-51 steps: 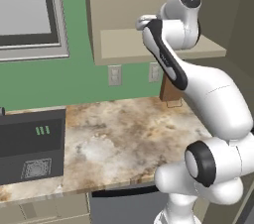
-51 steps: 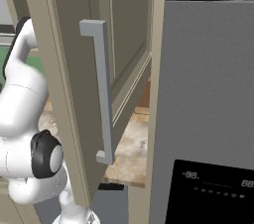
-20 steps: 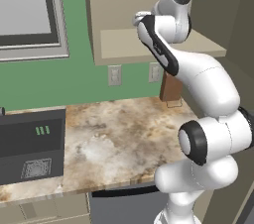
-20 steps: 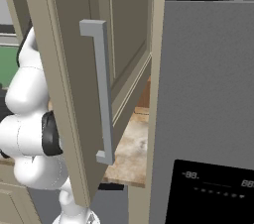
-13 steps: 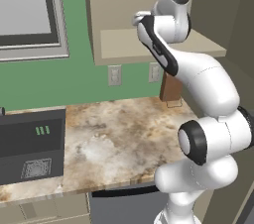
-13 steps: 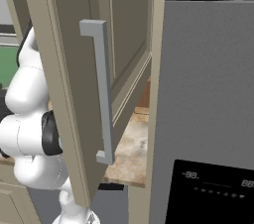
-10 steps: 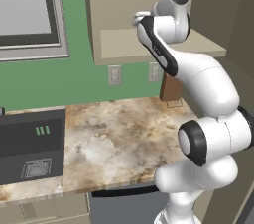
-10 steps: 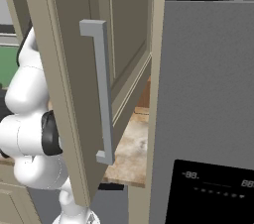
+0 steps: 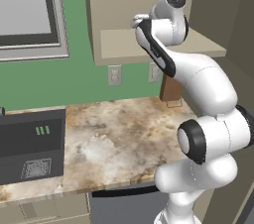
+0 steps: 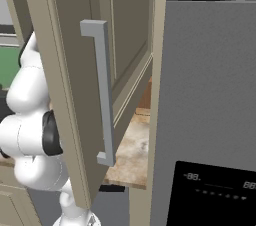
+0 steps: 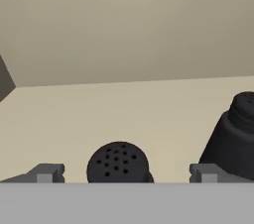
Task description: Move the shaker and shaker from the cabinet to the dining counter.
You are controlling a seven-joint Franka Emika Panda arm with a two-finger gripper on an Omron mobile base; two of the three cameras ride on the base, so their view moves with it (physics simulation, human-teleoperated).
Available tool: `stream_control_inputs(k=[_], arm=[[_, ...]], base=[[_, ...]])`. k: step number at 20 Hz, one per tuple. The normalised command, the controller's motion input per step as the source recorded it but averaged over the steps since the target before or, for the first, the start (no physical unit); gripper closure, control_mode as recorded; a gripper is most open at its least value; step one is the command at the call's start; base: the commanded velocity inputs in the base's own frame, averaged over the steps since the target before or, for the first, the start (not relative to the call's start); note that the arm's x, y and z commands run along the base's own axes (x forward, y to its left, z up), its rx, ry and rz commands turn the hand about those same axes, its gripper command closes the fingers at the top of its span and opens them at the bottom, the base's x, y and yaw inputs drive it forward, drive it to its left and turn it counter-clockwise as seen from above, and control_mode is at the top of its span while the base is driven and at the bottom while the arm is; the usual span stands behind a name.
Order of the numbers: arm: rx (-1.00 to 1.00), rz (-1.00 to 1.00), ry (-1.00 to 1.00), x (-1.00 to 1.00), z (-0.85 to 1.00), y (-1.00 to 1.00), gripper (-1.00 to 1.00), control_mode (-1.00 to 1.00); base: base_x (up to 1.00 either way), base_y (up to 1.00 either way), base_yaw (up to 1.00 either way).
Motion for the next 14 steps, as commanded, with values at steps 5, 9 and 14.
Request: stream_control_inputs(k=[5,9,14], arm=[[0.0,0.0,0.0,0.26,0.0,0.0,-1.0,-1.0],[0.0,0.0,0.0,0.18,0.0,0.04,-1.0,-1.0],[0.0,0.0,0.0,0.02,-0.01,0.08,1.0,-1.0]], base=[[0.0,0.0,0.0],[0.0,0.0,0.0],[0.0,0.0,0.0]])
